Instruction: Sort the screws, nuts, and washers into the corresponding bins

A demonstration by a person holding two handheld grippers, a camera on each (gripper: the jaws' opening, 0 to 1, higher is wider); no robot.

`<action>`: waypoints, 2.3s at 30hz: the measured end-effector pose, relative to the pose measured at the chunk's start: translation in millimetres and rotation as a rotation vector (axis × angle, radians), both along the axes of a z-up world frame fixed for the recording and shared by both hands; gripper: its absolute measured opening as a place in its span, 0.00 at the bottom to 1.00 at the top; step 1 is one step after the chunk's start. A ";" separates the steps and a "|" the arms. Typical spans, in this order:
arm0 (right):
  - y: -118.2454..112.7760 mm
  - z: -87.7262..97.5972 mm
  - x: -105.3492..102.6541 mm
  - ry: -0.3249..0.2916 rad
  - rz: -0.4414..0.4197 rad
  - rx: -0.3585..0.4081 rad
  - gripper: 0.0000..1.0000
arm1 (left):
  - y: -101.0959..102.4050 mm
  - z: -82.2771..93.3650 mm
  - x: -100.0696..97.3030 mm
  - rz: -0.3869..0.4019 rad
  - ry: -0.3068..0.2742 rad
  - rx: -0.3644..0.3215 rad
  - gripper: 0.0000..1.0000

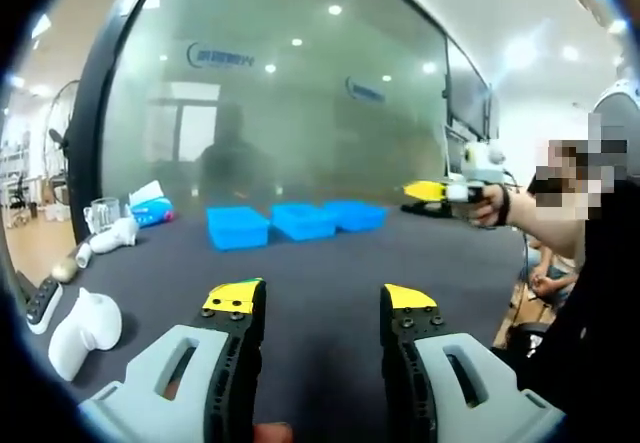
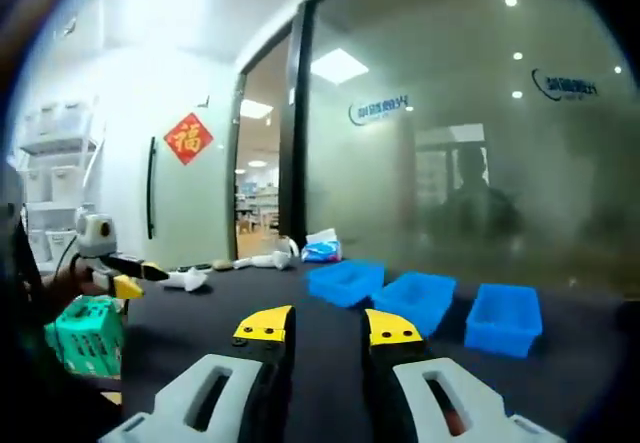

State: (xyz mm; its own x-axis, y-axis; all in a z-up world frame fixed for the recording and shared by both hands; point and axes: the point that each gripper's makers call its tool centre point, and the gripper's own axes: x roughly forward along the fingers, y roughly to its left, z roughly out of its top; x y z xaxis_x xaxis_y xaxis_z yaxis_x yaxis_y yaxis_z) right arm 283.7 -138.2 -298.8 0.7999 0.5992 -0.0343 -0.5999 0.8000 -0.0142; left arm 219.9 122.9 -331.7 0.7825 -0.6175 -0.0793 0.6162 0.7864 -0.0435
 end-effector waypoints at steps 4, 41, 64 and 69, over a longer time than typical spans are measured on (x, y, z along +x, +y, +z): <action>-16.8 -12.7 -19.9 0.013 -0.026 0.015 0.24 | 0.4 0.8 -0.6 0.000 -0.002 0.002 0.45; -2.0 -37.8 -62.8 0.152 0.194 -0.257 0.29 | 2.1 -5.1 -4.2 -0.016 0.013 0.029 0.45; 65.8 -80.0 -10.1 0.332 0.462 -0.628 0.28 | 6.1 -19.8 -3.0 -0.015 0.051 0.043 0.45; 77.5 -87.3 -1.6 0.348 0.503 -0.690 0.28 | 8.4 -24.5 -1.3 -0.009 0.063 0.032 0.45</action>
State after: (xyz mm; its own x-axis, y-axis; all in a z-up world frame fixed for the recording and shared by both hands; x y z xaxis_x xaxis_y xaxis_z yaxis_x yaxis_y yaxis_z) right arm 282.2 -60.7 -386.1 0.3281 0.6308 -0.7032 -0.9346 0.3252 -0.1444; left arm 218.5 131.3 -356.2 0.7698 -0.6210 -0.1476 0.6201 0.7824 -0.0575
